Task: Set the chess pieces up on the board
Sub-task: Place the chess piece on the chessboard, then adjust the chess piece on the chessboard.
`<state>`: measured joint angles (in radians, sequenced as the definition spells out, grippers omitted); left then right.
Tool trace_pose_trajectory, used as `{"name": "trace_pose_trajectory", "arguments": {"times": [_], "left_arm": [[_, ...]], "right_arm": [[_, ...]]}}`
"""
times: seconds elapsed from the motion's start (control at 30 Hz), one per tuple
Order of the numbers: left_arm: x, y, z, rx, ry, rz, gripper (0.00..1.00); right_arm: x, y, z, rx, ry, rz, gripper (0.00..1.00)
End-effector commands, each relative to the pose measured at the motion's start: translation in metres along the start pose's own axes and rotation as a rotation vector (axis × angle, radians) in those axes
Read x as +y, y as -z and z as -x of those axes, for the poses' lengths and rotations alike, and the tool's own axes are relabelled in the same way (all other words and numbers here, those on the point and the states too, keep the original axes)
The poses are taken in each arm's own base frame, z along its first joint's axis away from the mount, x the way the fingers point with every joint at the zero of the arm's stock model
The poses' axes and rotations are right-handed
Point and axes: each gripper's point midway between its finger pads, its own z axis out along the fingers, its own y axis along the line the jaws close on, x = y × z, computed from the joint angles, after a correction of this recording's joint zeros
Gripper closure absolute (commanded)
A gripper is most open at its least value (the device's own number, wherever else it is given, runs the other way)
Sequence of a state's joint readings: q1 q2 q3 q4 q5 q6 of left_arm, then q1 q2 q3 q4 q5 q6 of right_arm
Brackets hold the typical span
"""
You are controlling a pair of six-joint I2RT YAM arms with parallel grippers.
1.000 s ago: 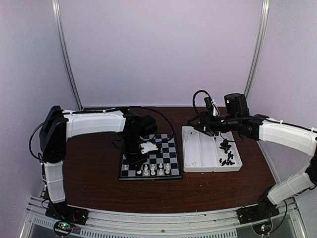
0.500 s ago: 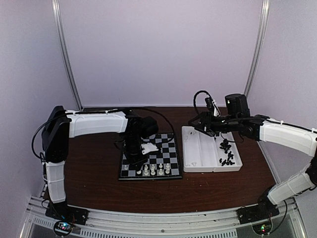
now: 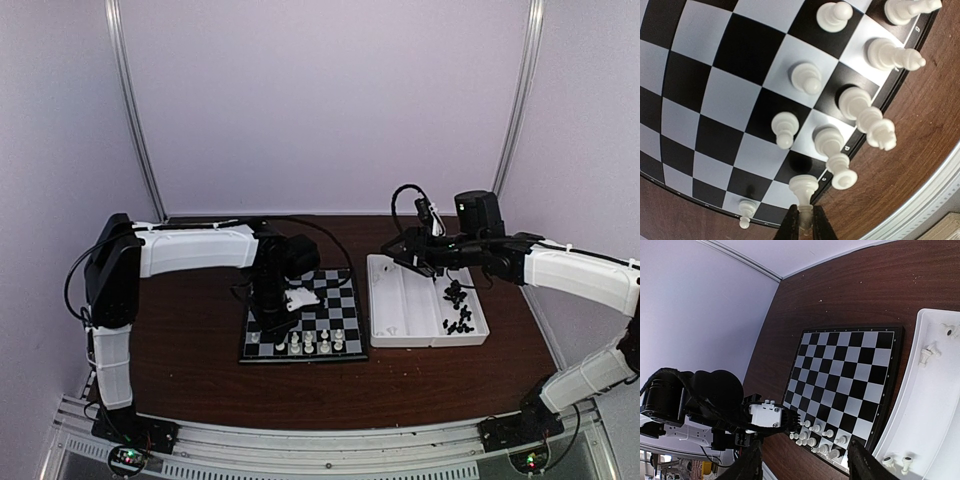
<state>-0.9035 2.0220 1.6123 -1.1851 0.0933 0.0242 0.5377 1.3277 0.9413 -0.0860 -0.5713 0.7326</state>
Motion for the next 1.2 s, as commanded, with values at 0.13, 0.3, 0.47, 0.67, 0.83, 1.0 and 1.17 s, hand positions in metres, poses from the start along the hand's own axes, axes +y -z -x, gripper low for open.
{"name": "trace_pose_trajectory", "arguments": {"times": [0.13,0.3,0.47,0.67,0.83,1.0,1.17], "left_arm": [[-0.004,-0.007,-0.003,0.041,0.002,-0.017,0.90],[-0.006,-0.007,-0.002,0.041,0.004,-0.025,0.79],[-0.006,-0.005,0.000,0.035,-0.003,-0.011,0.70],[-0.003,0.003,0.007,0.005,0.007,0.010,0.70],[-0.007,0.000,0.001,0.019,0.004,-0.012,0.70],[-0.007,-0.004,-0.005,0.037,0.008,-0.012,0.71],[-0.007,-0.004,-0.006,0.039,0.010,-0.007,0.72]], "right_arm": [[0.006,0.008,0.005,-0.029,0.009,0.024,0.42],[0.006,0.007,0.005,-0.028,0.007,0.027,0.42],[0.006,0.007,0.006,-0.030,0.007,0.029,0.43],[0.005,0.007,0.005,-0.027,0.005,0.027,0.42],[0.004,0.008,0.005,-0.029,0.004,0.026,0.42],[0.003,0.008,0.004,-0.027,0.000,0.029,0.42],[0.005,0.008,0.005,-0.029,0.001,0.033,0.42]]}}
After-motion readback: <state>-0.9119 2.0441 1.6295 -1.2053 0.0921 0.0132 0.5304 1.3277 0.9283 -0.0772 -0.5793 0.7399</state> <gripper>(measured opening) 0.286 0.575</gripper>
